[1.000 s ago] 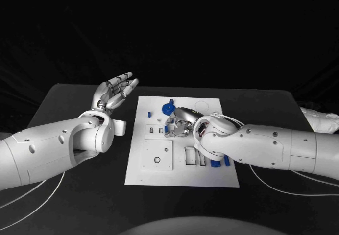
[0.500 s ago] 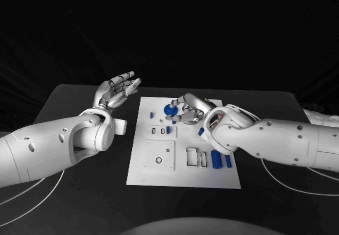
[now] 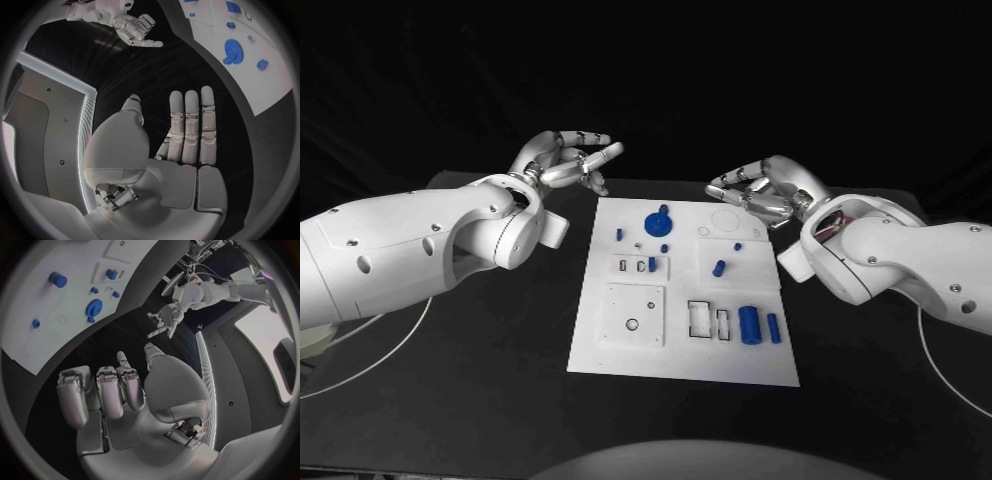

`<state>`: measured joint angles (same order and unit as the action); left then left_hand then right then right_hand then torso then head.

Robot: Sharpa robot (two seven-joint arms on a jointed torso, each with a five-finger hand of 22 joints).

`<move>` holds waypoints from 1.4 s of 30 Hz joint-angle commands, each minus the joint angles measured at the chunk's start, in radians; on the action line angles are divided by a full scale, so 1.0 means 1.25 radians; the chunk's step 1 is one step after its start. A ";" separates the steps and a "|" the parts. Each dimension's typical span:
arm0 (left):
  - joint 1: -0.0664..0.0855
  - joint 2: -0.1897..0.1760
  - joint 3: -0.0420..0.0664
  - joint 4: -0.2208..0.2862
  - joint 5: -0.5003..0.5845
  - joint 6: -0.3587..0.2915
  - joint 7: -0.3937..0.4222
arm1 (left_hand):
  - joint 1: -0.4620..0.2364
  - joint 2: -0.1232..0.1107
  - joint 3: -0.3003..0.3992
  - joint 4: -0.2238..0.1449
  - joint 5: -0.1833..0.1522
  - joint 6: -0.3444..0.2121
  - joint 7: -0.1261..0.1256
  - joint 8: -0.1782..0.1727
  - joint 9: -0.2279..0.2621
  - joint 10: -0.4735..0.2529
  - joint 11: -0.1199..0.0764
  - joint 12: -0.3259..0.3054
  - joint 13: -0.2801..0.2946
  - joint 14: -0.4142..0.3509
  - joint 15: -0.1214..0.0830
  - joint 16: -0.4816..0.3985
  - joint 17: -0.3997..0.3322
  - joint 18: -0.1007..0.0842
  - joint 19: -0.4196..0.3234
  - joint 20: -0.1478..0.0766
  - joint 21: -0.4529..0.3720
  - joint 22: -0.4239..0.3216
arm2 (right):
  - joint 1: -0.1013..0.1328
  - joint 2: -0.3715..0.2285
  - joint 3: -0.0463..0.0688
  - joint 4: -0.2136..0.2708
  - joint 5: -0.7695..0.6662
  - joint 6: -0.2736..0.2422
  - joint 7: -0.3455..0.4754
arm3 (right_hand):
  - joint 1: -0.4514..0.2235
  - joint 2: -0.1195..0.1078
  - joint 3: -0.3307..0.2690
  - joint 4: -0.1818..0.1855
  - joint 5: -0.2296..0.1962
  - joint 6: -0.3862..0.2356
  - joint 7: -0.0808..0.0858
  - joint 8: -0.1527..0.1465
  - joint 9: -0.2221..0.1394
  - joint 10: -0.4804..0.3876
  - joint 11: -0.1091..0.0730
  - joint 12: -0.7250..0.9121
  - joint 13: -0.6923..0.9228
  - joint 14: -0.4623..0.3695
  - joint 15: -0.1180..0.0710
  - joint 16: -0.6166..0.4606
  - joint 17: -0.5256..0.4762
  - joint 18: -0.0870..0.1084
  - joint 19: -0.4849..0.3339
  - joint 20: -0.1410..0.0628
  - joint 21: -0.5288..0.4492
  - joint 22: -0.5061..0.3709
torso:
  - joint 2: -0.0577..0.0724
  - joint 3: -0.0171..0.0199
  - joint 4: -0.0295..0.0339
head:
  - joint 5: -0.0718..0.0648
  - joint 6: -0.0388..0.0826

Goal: Assemble the parts on the task board

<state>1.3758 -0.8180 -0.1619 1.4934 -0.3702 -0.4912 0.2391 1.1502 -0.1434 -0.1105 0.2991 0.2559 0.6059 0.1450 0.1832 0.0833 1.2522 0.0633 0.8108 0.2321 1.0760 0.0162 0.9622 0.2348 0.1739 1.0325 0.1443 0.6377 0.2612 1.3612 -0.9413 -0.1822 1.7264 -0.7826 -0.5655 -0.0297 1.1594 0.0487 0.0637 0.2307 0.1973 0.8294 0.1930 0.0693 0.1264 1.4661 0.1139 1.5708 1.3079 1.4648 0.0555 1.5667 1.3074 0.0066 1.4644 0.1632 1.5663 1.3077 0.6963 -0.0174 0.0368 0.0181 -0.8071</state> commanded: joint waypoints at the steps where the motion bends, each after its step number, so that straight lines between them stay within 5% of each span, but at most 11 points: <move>1: 0.013 0.006 -0.001 0.001 -0.172 0.114 -0.211 | -0.008 -0.035 -0.024 0.000 0.003 0.027 -0.006 0.021 0.004 0.094 -0.007 0.156 0.228 0.102 -0.014 0.107 0.171 0.007 0.037 -0.019 0.054 0.033 | 0.000 -0.010 -0.003 -0.001 0.155 0.063 0.054 | 0.000 0.007 0.000 0.003 0.003 -0.006 0.001 0.000 -0.001 0.084 0.008 0.000 0.210 0.085 0.007 0.003 0.211 -0.005 0.085 0.007 0.004 0.210 | -0.007 0.0111 -0.0084 | 0.016 -0.004; 2: 0.016 0.007 -0.001 0.000 -0.197 0.132 -0.239 | -0.011 -0.045 -0.033 0.001 0.004 0.031 -0.007 0.025 0.005 0.123 -0.009 0.224 0.338 0.147 -0.017 0.165 0.285 0.006 0.045 -0.023 0.072 0.047 | -0.001 -0.012 -0.004 -0.002 0.166 0.068 0.053 | 0.000 0.008 -0.001 0.004 0.003 -0.007 0.001 0.000 -0.001 0.084 0.008 0.000 0.210 0.085 0.007 0.003 0.211 -0.005 0.085 0.007 0.004 0.210 | -0.008 0.0117 -0.0090 | 0.017 -0.004; 3: 0.018 0.009 -0.002 -0.001 -0.220 0.151 -0.266 | -0.013 -0.048 -0.038 0.001 0.006 0.036 -0.009 0.031 0.005 0.148 -0.009 0.300 0.458 0.190 -0.019 0.232 0.409 -0.008 0.085 -0.030 0.159 0.151 | -0.002 -0.014 -0.004 -0.004 0.175 0.074 0.051 | -0.001 0.009 -0.003 0.006 0.003 -0.010 0.001 0.000 -0.001 0.084 0.008 0.000 0.210 0.085 0.008 0.003 0.211 -0.005 0.085 0.008 0.004 0.210 | -0.010 0.0136 -0.0106 | 0.019 -0.006; 5: 0.021 0.014 -0.005 -0.003 -0.259 0.184 -0.308 | -0.026 -0.057 -0.043 -0.001 0.001 0.074 -0.009 0.055 0.012 0.219 -0.012 0.500 0.826 0.313 -0.022 0.395 0.785 -0.052 0.206 -0.038 0.391 0.473 | -0.004 -0.016 -0.006 -0.007 0.186 0.084 0.049 | -0.004 0.010 -0.008 0.010 0.003 -0.013 0.001 0.001 -0.001 0.084 0.009 0.000 0.210 0.085 0.008 0.003 0.211 -0.005 0.085 0.008 0.004 0.210 | -0.012 0.0157 -0.0122 | 0.022 -0.010; 7: 0.024 0.018 -0.013 -0.004 -0.289 0.215 -0.344 | -0.035 -0.055 -0.041 -0.006 -0.001 0.100 0.011 0.069 0.016 0.255 -0.020 0.608 1.071 0.396 -0.012 0.487 1.069 -0.094 0.299 -0.044 0.597 0.764 | -0.007 -0.018 -0.007 -0.009 0.194 0.093 0.047 | -0.008 0.012 -0.013 0.016 0.001 -0.015 0.001 0.002 -0.001 0.084 0.009 0.000 0.210 0.085 0.009 0.003 0.211 -0.005 0.085 0.009 0.004 0.210 | -0.014 0.0166 -0.0131 | 0.024 -0.011; 10: 0.030 0.030 -0.028 -0.006 -0.320 0.264 -0.391 | -0.047 -0.051 -0.038 -0.005 -0.007 0.133 -0.010 0.087 0.025 0.255 0.017 0.608 1.071 0.396 0.015 0.487 1.069 -0.124 0.374 -0.043 0.710 0.962 | -0.015 -0.020 -0.008 -0.014 0.204 0.103 0.046 | -0.013 0.016 -0.020 0.024 0.003 -0.018 0.002 0.003 -0.001 0.084 0.010 0.000 0.210 0.085 0.009 0.003 0.211 -0.005 0.085 0.010 0.004 0.210 | -0.015 0.0171 -0.0139 | 0.026 -0.012; 14: 0.034 0.049 -0.038 -0.006 -0.356 0.324 -0.448 | -0.069 -0.059 -0.044 0.002 0.001 0.161 -0.002 0.105 0.038 0.255 0.021 0.608 1.071 0.396 0.011 0.487 1.069 -0.139 0.430 -0.029 0.746 1.047 | -0.026 -0.018 -0.009 -0.027 0.210 0.112 0.046 | -0.018 0.021 -0.028 0.033 0.007 -0.020 0.003 0.006 0.000 0.084 0.011 0.000 0.210 0.085 0.010 0.003 0.211 -0.005 0.085 0.011 0.004 0.210 | -0.016 0.0158 -0.0128 | 0.030 -0.015; 30: 0.036 0.092 -0.044 0.010 -0.416 0.441 -0.640 | -0.124 -0.050 -0.040 0.002 0.012 0.295 -0.045 0.217 0.141 0.255 -0.026 0.608 1.071 0.396 -0.023 0.487 1.069 -0.139 0.431 -0.029 0.746 1.048 | -0.049 0.006 -0.009 -0.080 0.213 0.134 0.041 | -0.027 0.035 -0.039 0.045 0.016 -0.024 0.005 0.008 0.000 0.084 0.013 0.000 0.210 0.085 0.012 0.003 0.211 -0.005 0.085 0.013 0.004 0.210 | -0.014 0.0151 -0.0133 | 0.034 -0.023; 32: 0.036 0.101 -0.044 0.006 -0.416 0.449 -0.660 | -0.124 -0.024 -0.022 0.000 0.011 0.294 -0.048 0.221 0.153 0.255 -0.029 0.608 1.071 0.396 -0.026 0.487 1.069 -0.139 0.431 -0.032 0.746 1.048 | -0.050 0.008 -0.009 -0.083 0.213 0.139 0.037 | -0.028 0.036 -0.040 0.045 0.017 -0.024 0.005 0.008 0.000 0.084 0.013 0.000 0.210 0.085 0.012 0.003 0.211 -0.005 0.085 0.013 0.004 0.210 | -0.014 0.0151 -0.0135 | 0.035 -0.026; 35: 0.035 0.117 -0.044 -0.006 -0.409 0.449 -0.682 | -0.123 0.064 0.023 -0.006 0.033 0.295 -0.052 0.225 0.167 0.255 -0.033 0.608 1.071 0.396 -0.029 0.487 1.069 -0.139 0.431 -0.035 0.746 1.048 | -0.052 0.011 -0.009 -0.088 0.213 0.145 0.031 | -0.028 0.038 -0.041 0.045 0.015 -0.026 0.006 0.008 0.000 0.084 0.014 0.000 0.210 0.085 0.013 0.003 0.211 -0.005 0.085 0.013 0.004 0.210 | -0.014 0.0153 -0.0137 | 0.033 -0.028; 42: 0.035 0.150 -0.044 -0.032 -0.395 0.461 -0.717 | -0.103 0.104 0.038 -0.005 0.048 0.296 -0.059 0.230 0.195 0.255 -0.039 0.608 1.071 0.396 -0.034 0.487 1.069 -0.139 0.431 -0.039 0.746 1.048 | -0.054 0.014 -0.009 -0.094 0.213 0.154 0.017 | -0.027 0.040 -0.042 0.045 0.013 -0.026 0.007 0.008 0.000 0.084 0.014 0.000 0.210 0.085 0.013 0.003 0.211 -0.005 0.085 0.014 0.004 0.210 | -0.010 0.0137 -0.0179 | 0.033 -0.028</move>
<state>1.4165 -0.6383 -0.2177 1.4571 -0.8702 0.0452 -0.6017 1.0222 -0.0198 -0.0694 0.2932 0.3107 0.9753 0.0762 0.4668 0.3262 1.4652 0.0226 1.5684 1.3078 1.4668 -0.0219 1.5683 1.3079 0.0147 1.4657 0.1002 1.5684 1.3080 1.2954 -0.9249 -0.1939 1.6097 -0.5159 -0.4039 0.0056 1.1268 0.0920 0.0126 0.2817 0.2130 0.8026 0.2016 0.0732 0.1258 1.4642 0.1265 1.5708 1.3080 1.4683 0.0661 1.5667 1.3079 0.0066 1.4679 0.1737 1.5663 1.3073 0.6811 0.0007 0.0166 0.0603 -0.8415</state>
